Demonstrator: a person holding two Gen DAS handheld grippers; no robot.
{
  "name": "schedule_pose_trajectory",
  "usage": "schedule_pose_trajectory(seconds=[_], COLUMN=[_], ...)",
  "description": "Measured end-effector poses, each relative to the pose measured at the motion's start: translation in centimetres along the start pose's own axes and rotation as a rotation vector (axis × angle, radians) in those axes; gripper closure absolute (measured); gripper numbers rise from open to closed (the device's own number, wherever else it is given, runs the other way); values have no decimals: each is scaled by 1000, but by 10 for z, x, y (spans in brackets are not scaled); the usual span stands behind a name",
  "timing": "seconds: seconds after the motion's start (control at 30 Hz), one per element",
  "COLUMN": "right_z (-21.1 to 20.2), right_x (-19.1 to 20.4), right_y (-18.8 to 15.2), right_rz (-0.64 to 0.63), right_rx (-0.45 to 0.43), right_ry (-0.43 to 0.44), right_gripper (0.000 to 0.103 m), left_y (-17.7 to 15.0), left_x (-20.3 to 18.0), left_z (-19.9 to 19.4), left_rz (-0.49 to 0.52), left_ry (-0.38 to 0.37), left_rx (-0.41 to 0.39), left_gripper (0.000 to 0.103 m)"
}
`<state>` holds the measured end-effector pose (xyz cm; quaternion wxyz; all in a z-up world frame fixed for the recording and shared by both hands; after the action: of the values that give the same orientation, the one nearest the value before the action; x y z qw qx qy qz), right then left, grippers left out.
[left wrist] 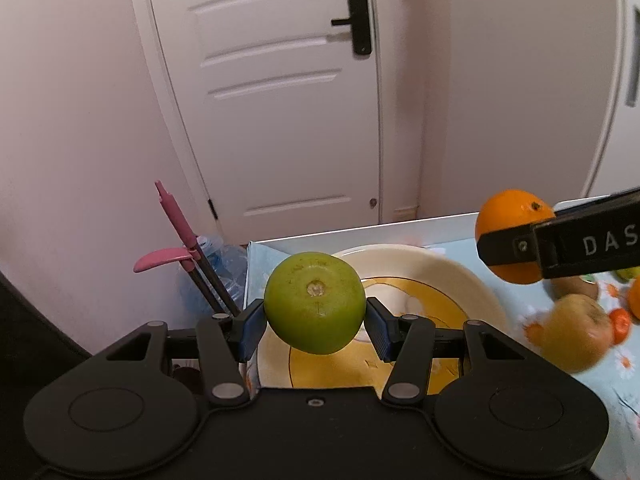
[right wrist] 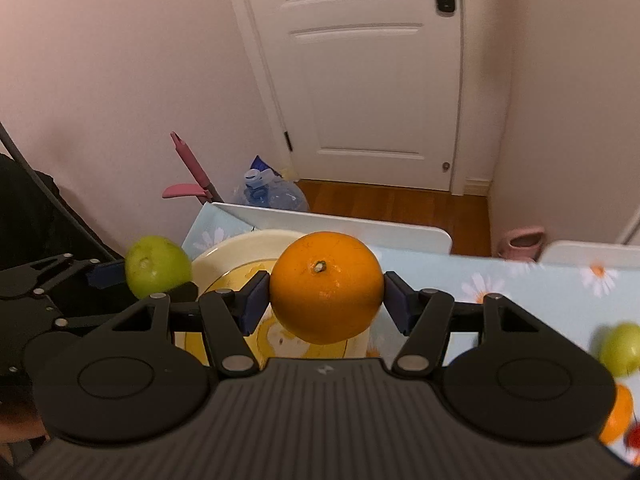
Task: Organize fruits
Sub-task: 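Carry the green apple into the bowl and open the left tool while the right tool carries the orange, then lower the orange into the bowl beside the apple and open the right tool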
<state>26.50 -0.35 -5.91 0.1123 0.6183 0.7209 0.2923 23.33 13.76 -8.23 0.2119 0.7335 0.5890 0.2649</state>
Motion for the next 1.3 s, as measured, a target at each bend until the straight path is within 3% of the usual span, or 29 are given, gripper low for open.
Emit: schedule_pose_trajectory(seconds=[0.2,0.53,0.57,0.63,0.67,0.77,1.3], right_z=[33,58,58,58,57,54,72], right_x=[-4,-18,-19,-19,-20,-19,16], right_y=[17,27,28,30,31,31,10], right_rz=[-40,-40,-39,-36,-33,-38,-202], right_rx=[29,66,67,69,69,68,91], right_ry=[25,36,35,34,35,45,55], right_gripper=[27,27,27,27,27,27,27], left_y=[12,19,19,21,20,16,-16], left_x=[-5,-19,-20,-22,-22,-16,7], left_z=[40,80,80,75,69,55,24], left_rz=[5,21,27,51,54,51,-40], left_ry=[44,28,29,26,23,-18,17], left_rx=[28,85,82,71,54,43,147], left_gripper=[45,44,40,5,2,1,1])
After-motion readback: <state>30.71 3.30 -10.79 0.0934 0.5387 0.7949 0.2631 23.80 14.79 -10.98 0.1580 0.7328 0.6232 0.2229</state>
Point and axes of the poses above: each gripper's, at about its wrist camera, not at the fingertips, and z roughly the way its jaws point, x to its left, y to its top, the point moved 4 cm from there along z, roughly the way its jaws point, and after that the axes turned 8 degrees about x, right-handed, at the moved point
